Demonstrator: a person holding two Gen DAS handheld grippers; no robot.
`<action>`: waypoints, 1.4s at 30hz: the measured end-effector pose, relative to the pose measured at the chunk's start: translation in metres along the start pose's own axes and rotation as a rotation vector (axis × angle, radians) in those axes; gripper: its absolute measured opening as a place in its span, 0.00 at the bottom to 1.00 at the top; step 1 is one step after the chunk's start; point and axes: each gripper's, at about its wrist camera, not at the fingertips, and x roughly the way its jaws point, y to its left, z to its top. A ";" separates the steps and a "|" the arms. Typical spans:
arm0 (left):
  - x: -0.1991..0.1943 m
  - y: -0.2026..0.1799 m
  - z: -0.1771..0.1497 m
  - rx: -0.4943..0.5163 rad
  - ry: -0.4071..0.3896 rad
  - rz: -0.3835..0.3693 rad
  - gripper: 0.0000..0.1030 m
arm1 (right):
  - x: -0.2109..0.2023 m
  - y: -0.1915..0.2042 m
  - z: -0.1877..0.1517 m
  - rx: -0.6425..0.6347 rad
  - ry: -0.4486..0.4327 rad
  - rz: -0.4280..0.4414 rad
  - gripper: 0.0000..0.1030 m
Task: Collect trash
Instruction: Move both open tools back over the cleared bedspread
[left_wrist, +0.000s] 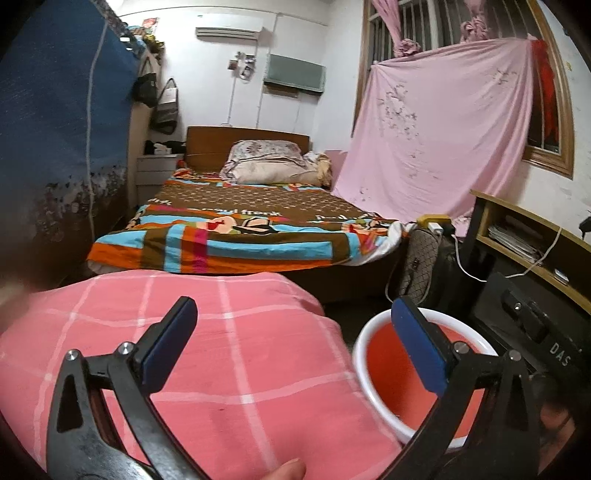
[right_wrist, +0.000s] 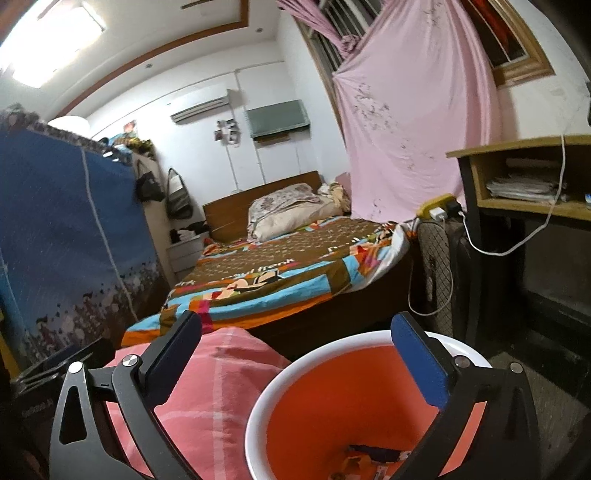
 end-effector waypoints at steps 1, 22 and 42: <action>0.000 0.005 -0.001 -0.008 -0.001 0.012 0.88 | 0.000 0.004 -0.001 -0.012 0.000 0.002 1.00; -0.032 0.046 0.001 -0.046 -0.036 0.120 0.88 | -0.001 0.057 -0.006 -0.114 0.000 0.089 1.00; -0.079 0.065 -0.012 -0.041 -0.096 0.202 0.88 | -0.036 0.094 -0.012 -0.226 -0.073 0.108 1.00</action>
